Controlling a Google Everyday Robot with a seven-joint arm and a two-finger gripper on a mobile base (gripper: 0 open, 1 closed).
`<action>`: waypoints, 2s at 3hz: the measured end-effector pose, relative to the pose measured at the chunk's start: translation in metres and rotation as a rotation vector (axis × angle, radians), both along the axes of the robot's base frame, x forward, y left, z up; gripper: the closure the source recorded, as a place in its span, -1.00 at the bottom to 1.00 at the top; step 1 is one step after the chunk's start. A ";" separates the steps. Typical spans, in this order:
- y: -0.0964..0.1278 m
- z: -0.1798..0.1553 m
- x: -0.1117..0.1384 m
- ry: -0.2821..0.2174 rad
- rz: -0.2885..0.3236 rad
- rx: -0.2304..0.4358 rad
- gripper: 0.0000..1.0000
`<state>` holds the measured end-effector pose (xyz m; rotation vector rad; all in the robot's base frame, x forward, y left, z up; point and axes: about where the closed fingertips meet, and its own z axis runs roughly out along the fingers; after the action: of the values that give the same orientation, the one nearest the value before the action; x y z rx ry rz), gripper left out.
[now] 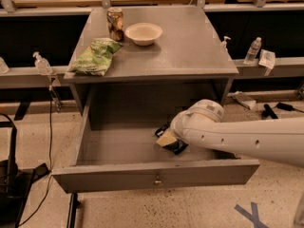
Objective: Pick rxbar blueberry from top drawer and place on counter
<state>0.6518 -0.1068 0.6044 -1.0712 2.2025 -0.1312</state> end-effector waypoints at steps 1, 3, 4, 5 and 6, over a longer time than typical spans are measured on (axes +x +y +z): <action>0.000 0.004 0.000 0.000 0.000 0.000 0.36; 0.001 0.004 0.000 0.001 0.002 0.000 1.00; 0.002 0.004 0.000 0.001 0.003 0.000 0.83; 0.003 0.004 0.000 0.001 0.004 0.000 0.36; 0.004 0.003 -0.001 0.003 0.023 -0.001 -0.10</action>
Offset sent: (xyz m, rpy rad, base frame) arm -0.0001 0.0001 0.0043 0.0001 0.0001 0.0001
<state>0.6508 -0.1030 0.6071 -1.0983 2.1923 -0.1207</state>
